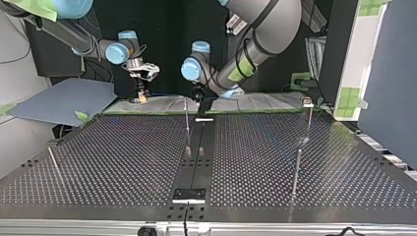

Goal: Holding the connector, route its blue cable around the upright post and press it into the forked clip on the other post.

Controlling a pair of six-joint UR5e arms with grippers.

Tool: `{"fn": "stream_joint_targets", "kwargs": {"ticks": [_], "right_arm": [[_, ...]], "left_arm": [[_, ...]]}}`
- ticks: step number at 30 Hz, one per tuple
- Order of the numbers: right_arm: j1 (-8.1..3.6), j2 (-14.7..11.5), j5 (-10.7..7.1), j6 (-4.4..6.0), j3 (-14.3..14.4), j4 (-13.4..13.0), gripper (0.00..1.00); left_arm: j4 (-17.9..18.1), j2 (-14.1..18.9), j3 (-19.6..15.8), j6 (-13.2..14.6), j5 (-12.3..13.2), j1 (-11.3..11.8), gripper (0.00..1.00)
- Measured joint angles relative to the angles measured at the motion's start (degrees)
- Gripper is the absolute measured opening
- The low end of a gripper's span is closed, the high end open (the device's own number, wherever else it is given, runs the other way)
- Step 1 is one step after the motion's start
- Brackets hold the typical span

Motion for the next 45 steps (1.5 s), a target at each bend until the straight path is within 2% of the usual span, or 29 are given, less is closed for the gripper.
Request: {"fn": "stream_joint_targets", "kwargs": {"ticks": [12, 23, 39, 45], "right_arm": [[-0.10, 0.1, 0.00, -0.34, -1.7, 1.8, 0.00], [-0.21, 0.2, 0.00, -0.40, -2.1, 2.0, 0.00], [-1.32, 0.2, 0.00, 0.89, -2.9, 0.9, 0.00], [-1.90, 0.2, 0.21, 1.18, -3.5, 1.2, 0.00]], "left_arm": [[-1.2, 0.0, 1.2, -0.1, 0.1, 0.7, 0.00], [-1.7, 0.0, 1.4, 0.0, 0.0, 0.6, 0.00], [-1.7, 0.0, 1.5, 0.4, 1.9, 1.3, 0.00], [-2.9, 0.0, 3.1, 0.8, 3.1, 2.2, 0.00]]}}
